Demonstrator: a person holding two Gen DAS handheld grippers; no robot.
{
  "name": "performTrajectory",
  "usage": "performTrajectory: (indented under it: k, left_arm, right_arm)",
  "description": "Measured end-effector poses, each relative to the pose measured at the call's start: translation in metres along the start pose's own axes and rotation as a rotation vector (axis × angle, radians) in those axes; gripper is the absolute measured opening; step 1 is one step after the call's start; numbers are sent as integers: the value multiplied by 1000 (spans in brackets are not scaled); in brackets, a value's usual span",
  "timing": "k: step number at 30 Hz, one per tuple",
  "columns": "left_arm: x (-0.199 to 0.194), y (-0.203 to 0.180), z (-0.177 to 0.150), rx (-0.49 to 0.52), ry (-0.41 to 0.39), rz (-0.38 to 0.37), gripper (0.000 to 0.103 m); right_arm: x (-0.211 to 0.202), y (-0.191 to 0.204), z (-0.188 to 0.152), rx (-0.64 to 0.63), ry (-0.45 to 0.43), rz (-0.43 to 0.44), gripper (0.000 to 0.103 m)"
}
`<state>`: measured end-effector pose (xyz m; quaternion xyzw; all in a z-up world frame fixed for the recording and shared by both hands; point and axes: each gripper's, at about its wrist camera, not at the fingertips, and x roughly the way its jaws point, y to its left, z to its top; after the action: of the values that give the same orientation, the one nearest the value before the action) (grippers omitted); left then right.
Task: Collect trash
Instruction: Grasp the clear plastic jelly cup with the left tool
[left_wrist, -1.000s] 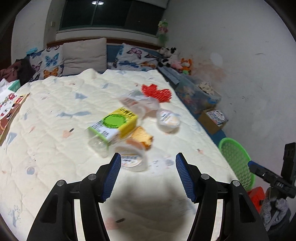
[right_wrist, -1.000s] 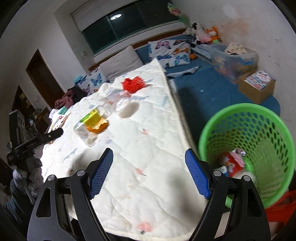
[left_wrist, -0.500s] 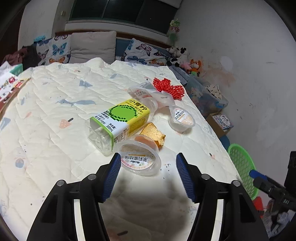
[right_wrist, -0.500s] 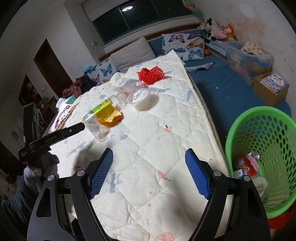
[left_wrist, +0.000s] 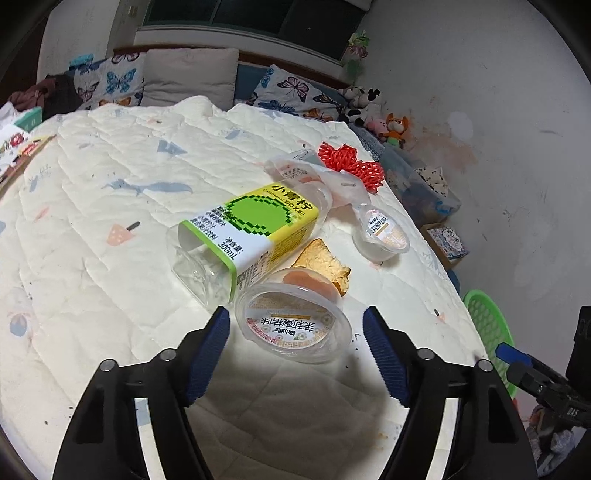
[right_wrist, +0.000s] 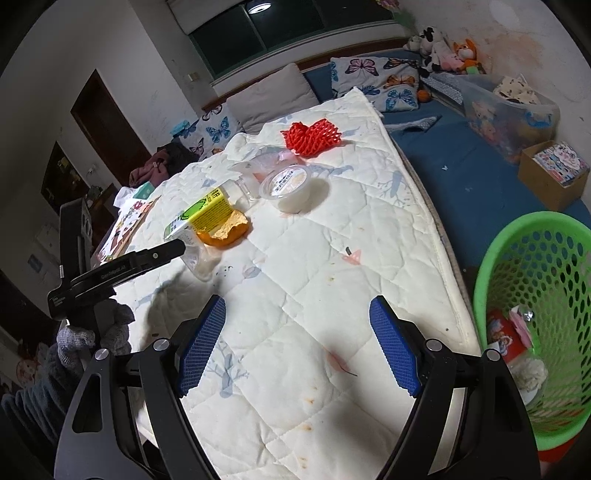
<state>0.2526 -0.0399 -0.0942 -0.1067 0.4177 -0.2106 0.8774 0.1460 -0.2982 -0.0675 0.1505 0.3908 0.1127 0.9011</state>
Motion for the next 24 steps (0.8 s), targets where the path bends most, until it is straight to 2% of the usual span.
performTrajectory:
  k: [11, 19, 21, 24]
  left_arm:
    - [12, 6, -1, -24, 16, -31, 67]
    - [10, 13, -2, -49, 13, -51, 53]
    - [8, 11, -2, -48, 13, -64, 45]
    - [5, 9, -3, -39, 6, -61, 44]
  right_arm:
    - [7, 7, 0, -16, 16, 4, 80]
    - [13, 11, 1, -28, 27, 6, 80]
    - [14, 13, 1, -32, 28, 9, 80]
    - [16, 16, 2, -44, 31, 7, 80]
